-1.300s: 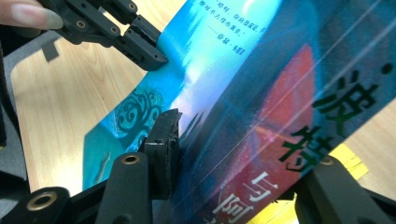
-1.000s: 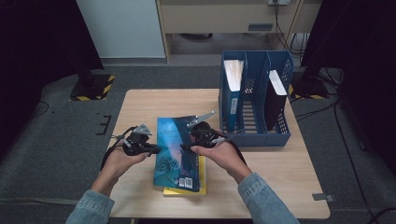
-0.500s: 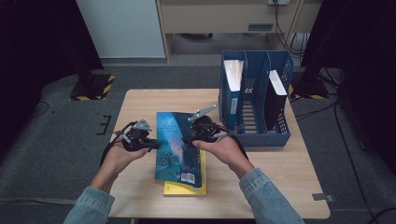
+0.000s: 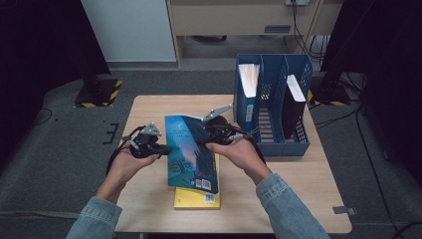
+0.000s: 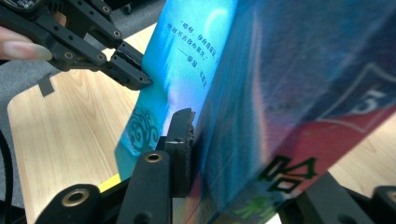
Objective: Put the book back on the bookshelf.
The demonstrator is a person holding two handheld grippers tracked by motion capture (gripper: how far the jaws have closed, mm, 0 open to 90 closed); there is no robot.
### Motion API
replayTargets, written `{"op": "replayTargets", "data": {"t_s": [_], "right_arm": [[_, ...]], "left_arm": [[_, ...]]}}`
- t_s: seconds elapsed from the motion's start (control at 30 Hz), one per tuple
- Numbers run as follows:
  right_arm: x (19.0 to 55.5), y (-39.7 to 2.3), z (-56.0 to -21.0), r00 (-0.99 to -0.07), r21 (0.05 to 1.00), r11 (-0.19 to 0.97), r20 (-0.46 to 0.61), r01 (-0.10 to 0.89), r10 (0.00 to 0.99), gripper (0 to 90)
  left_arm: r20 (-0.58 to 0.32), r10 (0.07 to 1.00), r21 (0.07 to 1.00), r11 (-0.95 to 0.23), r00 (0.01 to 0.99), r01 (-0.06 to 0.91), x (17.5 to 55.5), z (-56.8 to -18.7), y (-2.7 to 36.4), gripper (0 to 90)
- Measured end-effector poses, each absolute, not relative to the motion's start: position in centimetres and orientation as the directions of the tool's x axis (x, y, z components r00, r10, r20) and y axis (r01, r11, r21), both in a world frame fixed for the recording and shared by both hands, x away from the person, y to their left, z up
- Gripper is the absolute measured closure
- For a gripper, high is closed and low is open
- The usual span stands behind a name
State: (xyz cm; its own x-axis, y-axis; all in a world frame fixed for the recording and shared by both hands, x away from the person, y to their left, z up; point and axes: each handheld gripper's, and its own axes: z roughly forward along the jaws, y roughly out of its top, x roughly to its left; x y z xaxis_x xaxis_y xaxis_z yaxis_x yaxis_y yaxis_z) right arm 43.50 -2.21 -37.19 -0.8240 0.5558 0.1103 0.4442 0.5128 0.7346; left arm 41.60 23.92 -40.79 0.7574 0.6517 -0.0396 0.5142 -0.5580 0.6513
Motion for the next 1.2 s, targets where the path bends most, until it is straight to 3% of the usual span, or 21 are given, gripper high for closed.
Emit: {"op": "replayTargets", "data": {"t_s": [0.33, 1.2], "right_arm": [[43.9, -2.2, -36.0, -0.824, 0.764, 0.484, 0.107, 0.426, 0.556, 71.1], [45.1, -1.9, -35.0, -0.825, 0.769, 0.486, 0.094, 0.415, 0.557, 72.2]], "left_arm": [[-0.025, 0.663, 0.675, -0.541, 0.748, 0.502, 42.0, -40.1, 24.2, 81.8], [0.024, 0.675, 0.684, -0.549, 0.737, 0.480, 43.5, -39.5, 24.2, 81.9]]}}
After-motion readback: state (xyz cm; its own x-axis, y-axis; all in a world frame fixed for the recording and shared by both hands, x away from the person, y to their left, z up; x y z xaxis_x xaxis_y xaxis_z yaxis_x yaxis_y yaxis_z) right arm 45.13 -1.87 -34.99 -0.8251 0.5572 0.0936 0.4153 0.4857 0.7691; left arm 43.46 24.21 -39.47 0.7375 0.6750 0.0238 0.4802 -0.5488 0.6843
